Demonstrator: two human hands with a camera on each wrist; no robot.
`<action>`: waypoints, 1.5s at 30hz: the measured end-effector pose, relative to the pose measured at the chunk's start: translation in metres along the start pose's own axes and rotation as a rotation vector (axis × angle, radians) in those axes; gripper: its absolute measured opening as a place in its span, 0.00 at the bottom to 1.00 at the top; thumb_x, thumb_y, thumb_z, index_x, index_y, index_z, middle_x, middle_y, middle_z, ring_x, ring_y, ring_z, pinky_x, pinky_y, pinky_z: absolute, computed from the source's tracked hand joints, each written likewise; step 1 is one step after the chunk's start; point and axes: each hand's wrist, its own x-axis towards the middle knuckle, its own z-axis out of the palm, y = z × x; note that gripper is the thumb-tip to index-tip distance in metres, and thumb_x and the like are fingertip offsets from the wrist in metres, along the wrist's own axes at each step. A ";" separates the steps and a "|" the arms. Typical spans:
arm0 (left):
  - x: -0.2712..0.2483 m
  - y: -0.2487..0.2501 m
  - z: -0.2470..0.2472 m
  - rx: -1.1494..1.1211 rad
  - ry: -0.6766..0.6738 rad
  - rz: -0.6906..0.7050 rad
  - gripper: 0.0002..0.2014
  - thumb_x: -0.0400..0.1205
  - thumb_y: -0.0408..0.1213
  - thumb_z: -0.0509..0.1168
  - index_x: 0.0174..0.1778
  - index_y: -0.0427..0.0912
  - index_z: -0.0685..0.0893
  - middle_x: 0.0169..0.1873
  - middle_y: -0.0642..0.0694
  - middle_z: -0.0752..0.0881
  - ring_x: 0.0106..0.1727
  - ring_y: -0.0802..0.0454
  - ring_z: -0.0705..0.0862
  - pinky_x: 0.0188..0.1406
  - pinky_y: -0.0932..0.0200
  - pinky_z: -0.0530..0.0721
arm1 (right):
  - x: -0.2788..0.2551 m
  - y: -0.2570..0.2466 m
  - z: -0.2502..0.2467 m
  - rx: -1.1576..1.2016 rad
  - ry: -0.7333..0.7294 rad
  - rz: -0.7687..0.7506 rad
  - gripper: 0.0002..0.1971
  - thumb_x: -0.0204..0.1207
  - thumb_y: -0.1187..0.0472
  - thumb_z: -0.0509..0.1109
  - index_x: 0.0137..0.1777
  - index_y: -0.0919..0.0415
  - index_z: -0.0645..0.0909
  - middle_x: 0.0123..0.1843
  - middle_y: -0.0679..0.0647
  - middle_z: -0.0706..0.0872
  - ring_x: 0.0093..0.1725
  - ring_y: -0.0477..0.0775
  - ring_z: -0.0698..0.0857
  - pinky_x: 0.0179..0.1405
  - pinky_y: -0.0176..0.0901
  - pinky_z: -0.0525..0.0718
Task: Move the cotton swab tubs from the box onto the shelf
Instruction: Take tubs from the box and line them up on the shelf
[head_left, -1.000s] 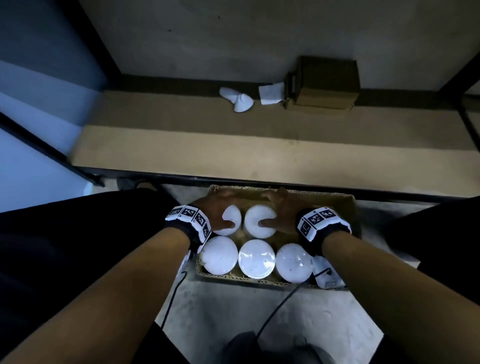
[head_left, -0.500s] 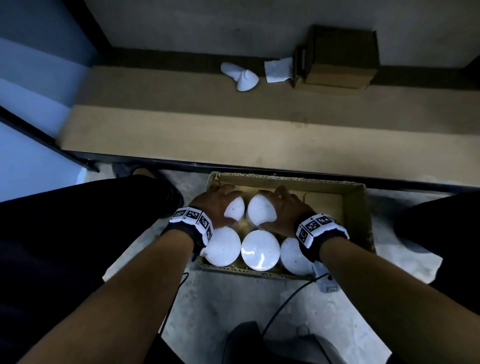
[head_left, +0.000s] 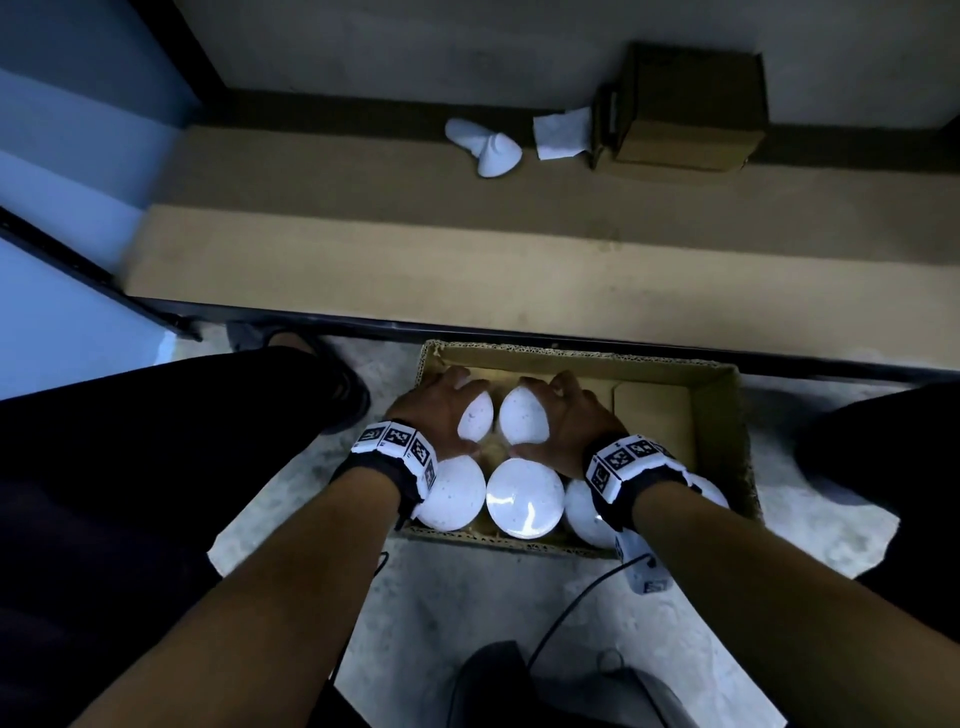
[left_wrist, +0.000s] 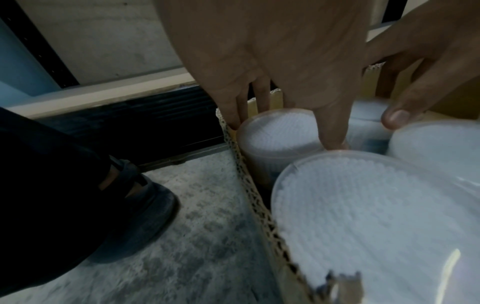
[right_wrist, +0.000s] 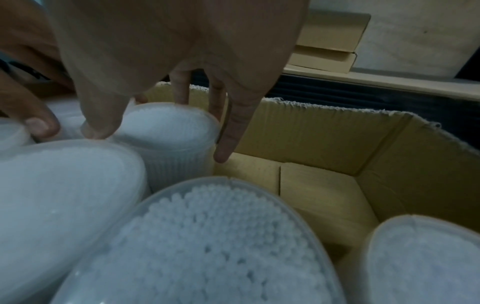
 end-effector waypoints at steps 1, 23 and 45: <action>0.000 0.001 -0.001 0.000 -0.003 -0.008 0.47 0.71 0.55 0.74 0.83 0.62 0.56 0.84 0.53 0.54 0.81 0.44 0.64 0.72 0.46 0.77 | 0.000 0.000 0.001 0.003 0.004 0.000 0.49 0.62 0.30 0.74 0.81 0.33 0.54 0.77 0.50 0.58 0.74 0.63 0.70 0.65 0.58 0.80; -0.029 0.039 -0.039 0.037 0.232 0.149 0.39 0.62 0.64 0.71 0.72 0.63 0.73 0.71 0.53 0.74 0.68 0.44 0.77 0.62 0.49 0.82 | -0.039 -0.004 -0.054 -0.026 0.105 -0.119 0.47 0.62 0.37 0.80 0.80 0.39 0.61 0.78 0.53 0.63 0.75 0.63 0.72 0.73 0.57 0.75; -0.100 0.164 -0.185 0.209 0.440 0.457 0.37 0.65 0.64 0.70 0.72 0.62 0.74 0.67 0.60 0.73 0.66 0.54 0.70 0.64 0.51 0.77 | -0.177 0.009 -0.207 -0.125 0.383 -0.184 0.46 0.58 0.31 0.73 0.79 0.30 0.61 0.75 0.47 0.68 0.76 0.57 0.69 0.72 0.59 0.76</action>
